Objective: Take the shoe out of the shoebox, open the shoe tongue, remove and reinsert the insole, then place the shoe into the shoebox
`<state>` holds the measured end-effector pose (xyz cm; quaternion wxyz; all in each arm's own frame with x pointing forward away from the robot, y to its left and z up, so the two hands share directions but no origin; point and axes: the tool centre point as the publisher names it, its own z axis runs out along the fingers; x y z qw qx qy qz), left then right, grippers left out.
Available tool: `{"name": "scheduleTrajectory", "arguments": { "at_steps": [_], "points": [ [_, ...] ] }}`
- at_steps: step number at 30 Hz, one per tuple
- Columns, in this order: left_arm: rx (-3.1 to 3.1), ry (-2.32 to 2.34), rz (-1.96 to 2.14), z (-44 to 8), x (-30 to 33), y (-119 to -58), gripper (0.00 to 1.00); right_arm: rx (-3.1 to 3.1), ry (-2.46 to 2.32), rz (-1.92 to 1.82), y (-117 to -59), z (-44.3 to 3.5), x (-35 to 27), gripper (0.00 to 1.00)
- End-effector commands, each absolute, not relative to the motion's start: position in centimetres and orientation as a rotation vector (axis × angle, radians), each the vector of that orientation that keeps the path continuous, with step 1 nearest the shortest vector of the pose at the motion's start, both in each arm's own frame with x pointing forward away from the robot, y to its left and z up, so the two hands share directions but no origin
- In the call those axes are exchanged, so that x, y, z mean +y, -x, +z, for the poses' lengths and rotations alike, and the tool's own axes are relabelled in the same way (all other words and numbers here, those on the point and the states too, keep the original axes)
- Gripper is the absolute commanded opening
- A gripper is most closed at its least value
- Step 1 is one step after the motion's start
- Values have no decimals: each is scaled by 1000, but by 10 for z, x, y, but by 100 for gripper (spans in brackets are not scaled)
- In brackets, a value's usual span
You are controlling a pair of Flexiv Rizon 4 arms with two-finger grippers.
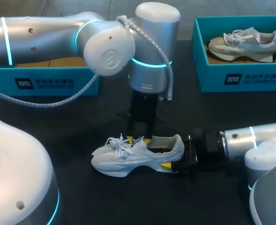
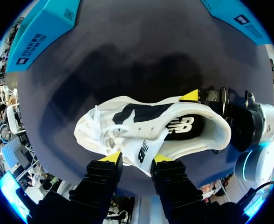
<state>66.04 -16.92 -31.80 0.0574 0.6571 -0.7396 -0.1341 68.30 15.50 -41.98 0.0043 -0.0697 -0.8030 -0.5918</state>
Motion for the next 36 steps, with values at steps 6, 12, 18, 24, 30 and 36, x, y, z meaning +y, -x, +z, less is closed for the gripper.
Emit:
{"name": "scheduleTrajectory", "arguments": {
  "at_steps": [6, 12, 18, 24, 30, 36],
  "points": [
    [-2278, -1967, -330, -312, -160, -653, 24, -2520, 220, -1846, -682, -419, 156, 0],
    [-2287, -1950, -287, -312, -158, -651, 0, -2520, 220, -1846, -682, -419, 156, 0],
    [-2289, -1919, -167, -308, -149, -646, 0, -2520, 220, -1846, -682, -419, 156, 0],
    [-2237, -1925, -49, -303, -133, -642, 0, -2520, 220, -1846, -682, -419, 156, 0],
    [-2167, -1934, 35, -302, -117, -640, 0, -2520, 220, -1846, -682, -419, 156, 0],
    [-2104, -1932, 59, -305, -102, -642, 0, -2520, 220, -1846, -682, -419, 156, 0]
  ]
}}
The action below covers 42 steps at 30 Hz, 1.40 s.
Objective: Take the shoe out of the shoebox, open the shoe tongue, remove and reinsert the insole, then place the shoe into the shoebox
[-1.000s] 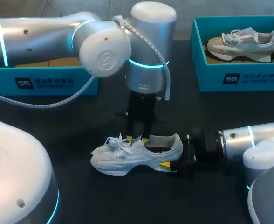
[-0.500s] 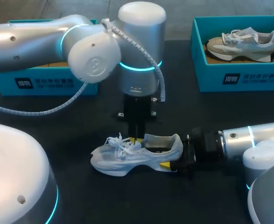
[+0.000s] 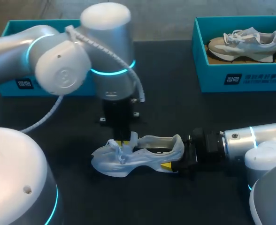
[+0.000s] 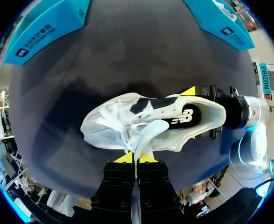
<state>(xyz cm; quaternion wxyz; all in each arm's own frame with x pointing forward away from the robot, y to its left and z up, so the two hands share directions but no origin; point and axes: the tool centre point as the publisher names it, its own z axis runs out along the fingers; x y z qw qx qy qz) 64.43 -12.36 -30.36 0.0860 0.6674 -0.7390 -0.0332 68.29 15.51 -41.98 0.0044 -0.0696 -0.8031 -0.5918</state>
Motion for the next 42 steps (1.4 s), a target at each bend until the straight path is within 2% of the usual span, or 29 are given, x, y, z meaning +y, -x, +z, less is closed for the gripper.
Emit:
{"name": "scheduleTrajectory", "arguments": {
  "at_steps": [1, 20, 25, 27, 30, 33, 35, 42],
  "points": [
    [-2098, -1939, 65, -306, -100, -642, 0, -2520, 220, -1846, -682, -419, 156, 0],
    [-1969, -1981, -33, -344, -72, -644, 0, -2520, 220, -1846, -682, -419, 156, 0],
    [-1997, -1970, -66, -350, -71, -643, 4, -2520, 220, -1846, -682, -419, 156, 0],
    [-2006, -1966, -72, -350, -71, -642, 8, -2520, 220, -1846, -682, -419, 156, 0],
    [-2027, -1972, -72, -346, -69, -640, 29, -2520, 220, -1846, -682, -419, 156, 0],
    [-2055, -1967, -43, -334, -67, -640, 35, -2520, 220, -1846, -682, -419, 156, 0],
    [-2080, -1972, -15, -324, -65, -640, 44, -2520, 220, -1846, -682, -419, 156, 0],
    [-2190, -1949, 114, -283, -60, -643, 53, -2520, 220, -1846, -682, -419, 156, 0]
  ]
}}
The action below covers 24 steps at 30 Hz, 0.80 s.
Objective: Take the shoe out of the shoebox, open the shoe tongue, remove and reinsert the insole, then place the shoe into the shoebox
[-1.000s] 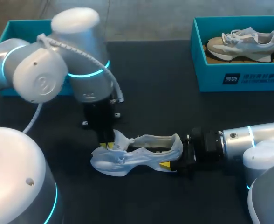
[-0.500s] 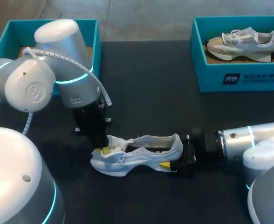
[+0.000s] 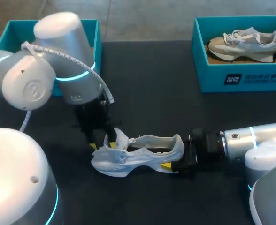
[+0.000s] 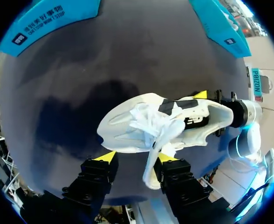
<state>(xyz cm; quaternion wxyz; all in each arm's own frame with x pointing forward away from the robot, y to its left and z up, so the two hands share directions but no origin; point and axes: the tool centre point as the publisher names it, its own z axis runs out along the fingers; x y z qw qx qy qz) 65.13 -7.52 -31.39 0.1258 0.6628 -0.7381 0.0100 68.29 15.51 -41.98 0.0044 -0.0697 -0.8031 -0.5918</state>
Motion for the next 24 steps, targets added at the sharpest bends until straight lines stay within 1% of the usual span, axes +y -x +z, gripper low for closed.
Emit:
{"name": "scheduleTrajectory", "arguments": {
  "at_steps": [1, 3, 8, 12, 14, 15, 16, 24],
  "points": [
    [-2204, -1934, 134, -278, -60, -645, 54, -2520, 220, -1846, -682, -419, 156, 0],
    [-2237, -1927, 168, -267, -61, -648, 56, -2520, 220, -1846, -682, -419, 156, 0],
    [-2345, -1841, 250, -242, -71, -655, 53, -2520, 220, -1846, -682, -419, 156, 0],
    [-2460, -1732, 319, -222, -82, -660, 44, -2520, 220, -1846, -682, -419, 156, 0],
    [-2516, -1661, 345, -214, -87, -661, 34, -2520, 220, -1846, -682, -419, 156, 0],
    [-2541, -1621, 355, -210, -90, -661, 19, -2520, 220, -1846, -682, -419, 156, 0],
    [-2563, -1562, 362, -207, -92, -661, 0, -2520, 220, -1846, -682, -419, 156, 0],
    [-2746, -1038, 361, -196, -110, -663, 0, -2520, 220, -1846, -682, -419, 156, 0]
  ]
}}
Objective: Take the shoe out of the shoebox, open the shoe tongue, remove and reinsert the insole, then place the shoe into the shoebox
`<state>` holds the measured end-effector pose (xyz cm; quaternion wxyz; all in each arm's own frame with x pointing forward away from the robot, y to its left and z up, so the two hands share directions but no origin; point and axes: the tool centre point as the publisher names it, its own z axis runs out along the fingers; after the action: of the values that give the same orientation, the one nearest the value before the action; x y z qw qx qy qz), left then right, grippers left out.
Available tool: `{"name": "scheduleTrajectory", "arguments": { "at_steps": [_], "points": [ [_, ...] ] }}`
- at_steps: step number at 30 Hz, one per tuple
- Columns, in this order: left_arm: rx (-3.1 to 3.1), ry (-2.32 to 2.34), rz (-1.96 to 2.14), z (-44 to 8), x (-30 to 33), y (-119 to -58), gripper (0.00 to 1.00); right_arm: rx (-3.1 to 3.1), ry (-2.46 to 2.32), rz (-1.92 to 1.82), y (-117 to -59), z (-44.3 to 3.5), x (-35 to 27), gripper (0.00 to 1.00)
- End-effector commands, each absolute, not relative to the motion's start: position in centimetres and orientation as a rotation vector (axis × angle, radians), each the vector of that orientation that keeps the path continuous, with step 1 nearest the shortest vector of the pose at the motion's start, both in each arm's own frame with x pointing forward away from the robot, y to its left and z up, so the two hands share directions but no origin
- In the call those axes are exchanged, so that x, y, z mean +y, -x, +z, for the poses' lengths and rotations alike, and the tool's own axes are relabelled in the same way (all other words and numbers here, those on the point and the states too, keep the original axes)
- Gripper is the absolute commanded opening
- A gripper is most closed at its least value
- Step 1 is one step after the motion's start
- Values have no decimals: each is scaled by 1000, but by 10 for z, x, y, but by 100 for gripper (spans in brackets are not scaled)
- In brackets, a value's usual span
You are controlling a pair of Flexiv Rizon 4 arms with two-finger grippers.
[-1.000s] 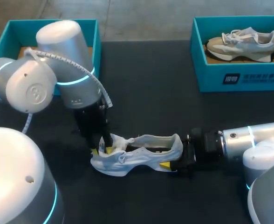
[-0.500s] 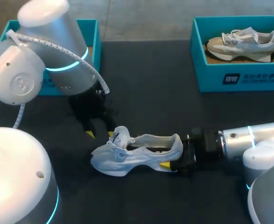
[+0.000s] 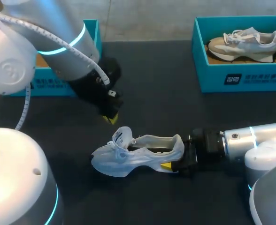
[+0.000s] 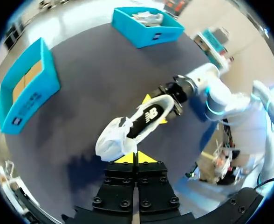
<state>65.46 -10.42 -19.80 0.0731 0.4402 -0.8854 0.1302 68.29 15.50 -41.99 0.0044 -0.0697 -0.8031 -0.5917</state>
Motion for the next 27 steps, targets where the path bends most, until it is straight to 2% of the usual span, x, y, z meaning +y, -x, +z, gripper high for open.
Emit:
{"name": "scheduleTrajectory", "arguments": {
  "at_steps": [1, 9, 27],
  "points": [
    [-2770, -965, 363, -194, -112, -663, 0, -2520, 220, -1846, -682, -419, 156, 0],
    [-2935, -303, 279, -186, -129, -660, 0, -2520, 220, -1846, -682, -419, 156, 0],
    [-2936, -247, 305, -197, -136, -666, 0, -2520, 220, -1846, -682, -419, 156, 0]
  ]
}}
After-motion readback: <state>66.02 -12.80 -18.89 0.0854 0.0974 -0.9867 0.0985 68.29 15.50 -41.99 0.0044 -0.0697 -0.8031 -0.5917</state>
